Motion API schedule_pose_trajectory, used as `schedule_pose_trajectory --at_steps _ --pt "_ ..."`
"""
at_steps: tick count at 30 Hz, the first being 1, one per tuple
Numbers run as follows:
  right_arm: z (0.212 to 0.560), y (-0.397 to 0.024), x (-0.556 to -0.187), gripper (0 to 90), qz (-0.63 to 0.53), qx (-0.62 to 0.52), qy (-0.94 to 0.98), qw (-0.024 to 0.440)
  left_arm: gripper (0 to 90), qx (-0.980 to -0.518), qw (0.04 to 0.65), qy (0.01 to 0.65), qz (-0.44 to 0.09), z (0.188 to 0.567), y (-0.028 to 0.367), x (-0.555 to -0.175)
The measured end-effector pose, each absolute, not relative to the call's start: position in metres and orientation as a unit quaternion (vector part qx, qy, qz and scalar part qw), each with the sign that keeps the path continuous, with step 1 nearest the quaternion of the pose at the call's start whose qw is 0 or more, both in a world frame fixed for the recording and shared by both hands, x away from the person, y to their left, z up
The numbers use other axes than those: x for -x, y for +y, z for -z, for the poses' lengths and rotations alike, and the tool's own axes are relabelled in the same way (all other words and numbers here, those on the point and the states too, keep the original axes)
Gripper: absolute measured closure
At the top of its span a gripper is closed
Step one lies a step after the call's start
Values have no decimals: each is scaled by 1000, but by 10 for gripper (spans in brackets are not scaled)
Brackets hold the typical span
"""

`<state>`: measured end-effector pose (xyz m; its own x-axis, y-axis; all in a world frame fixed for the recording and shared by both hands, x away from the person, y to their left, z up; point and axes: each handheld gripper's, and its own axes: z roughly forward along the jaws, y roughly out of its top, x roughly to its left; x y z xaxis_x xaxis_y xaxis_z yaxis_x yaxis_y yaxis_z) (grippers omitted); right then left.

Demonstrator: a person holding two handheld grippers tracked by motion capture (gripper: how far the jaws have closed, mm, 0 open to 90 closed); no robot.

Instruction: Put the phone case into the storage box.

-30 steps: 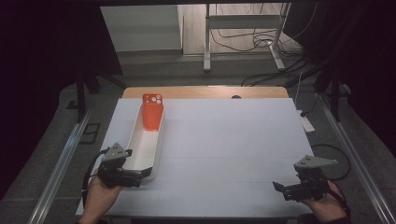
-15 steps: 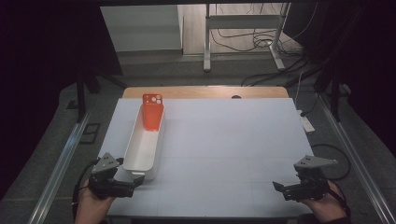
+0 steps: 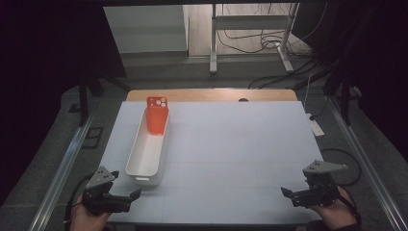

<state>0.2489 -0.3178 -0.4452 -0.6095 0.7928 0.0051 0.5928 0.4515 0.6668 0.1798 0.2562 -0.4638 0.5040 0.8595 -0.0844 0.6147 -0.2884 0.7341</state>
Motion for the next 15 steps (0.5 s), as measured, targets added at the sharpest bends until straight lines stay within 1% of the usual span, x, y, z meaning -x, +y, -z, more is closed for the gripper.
schedule_pose_trajectory --at_steps 5,15 --pt "445 -317 -249 0 -320 -413 838 156 6 -787 356 478 -162 467 259 -176" --pt "445 -317 -249 0 -319 -412 839 156 8 -779 364 485 -160 467 263 -174"
